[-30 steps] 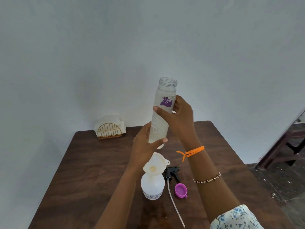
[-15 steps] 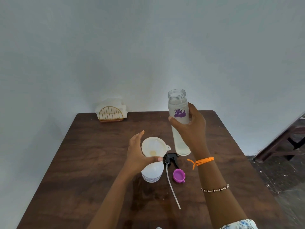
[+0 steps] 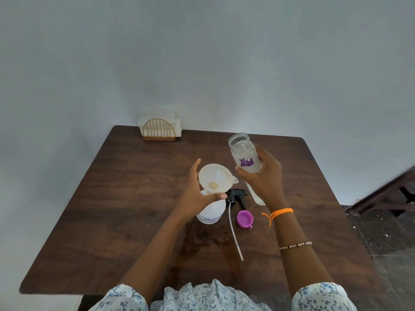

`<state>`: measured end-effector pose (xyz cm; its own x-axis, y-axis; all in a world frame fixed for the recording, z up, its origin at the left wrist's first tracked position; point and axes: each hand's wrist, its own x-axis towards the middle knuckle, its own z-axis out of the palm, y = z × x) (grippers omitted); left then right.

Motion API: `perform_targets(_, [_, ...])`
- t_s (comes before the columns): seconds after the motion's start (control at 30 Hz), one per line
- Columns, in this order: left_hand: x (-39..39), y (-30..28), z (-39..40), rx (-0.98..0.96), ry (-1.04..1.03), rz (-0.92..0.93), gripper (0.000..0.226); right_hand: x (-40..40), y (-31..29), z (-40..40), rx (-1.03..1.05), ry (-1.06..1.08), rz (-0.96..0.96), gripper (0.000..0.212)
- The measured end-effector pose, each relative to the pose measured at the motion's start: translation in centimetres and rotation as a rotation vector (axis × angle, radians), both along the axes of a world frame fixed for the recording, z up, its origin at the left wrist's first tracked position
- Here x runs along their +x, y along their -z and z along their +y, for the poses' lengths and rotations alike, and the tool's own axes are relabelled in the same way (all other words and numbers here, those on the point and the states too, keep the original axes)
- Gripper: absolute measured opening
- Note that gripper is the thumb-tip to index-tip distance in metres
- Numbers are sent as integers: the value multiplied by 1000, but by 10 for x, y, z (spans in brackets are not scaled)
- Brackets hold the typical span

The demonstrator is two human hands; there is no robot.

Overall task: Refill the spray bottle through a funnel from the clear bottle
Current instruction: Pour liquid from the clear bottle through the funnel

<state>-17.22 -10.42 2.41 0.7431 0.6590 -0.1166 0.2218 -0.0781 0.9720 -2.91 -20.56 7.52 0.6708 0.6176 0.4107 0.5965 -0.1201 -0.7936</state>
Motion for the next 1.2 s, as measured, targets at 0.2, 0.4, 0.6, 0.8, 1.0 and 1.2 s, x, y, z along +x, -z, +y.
perform_targets(0.2, [4, 2, -6, 57, 2, -22, 100, 7, 8, -1, -80, -1, -118, 57])
perform_targets(0.4, [4, 5, -5, 95, -10, -49, 88, 8, 11, -1, -123, -26, -170, 62])
perform_targets(0.6, [4, 9, -3, 127, -10, -21, 90, 8, 17, -3, -163, -45, -200, 62])
perform_targets(0.8, [6, 13, -1, 166, -8, 20, 90, 10, 20, -2, -192, -37, -235, 63])
perform_targets(1.0, [5, 14, -1, 172, -2, 22, 86, 11, 20, -1, -240, -55, -293, 60])
perform_targets(1.2, [3, 12, 0, 205, -4, 54, 81, 11, 19, 1, -281, -95, -318, 62])
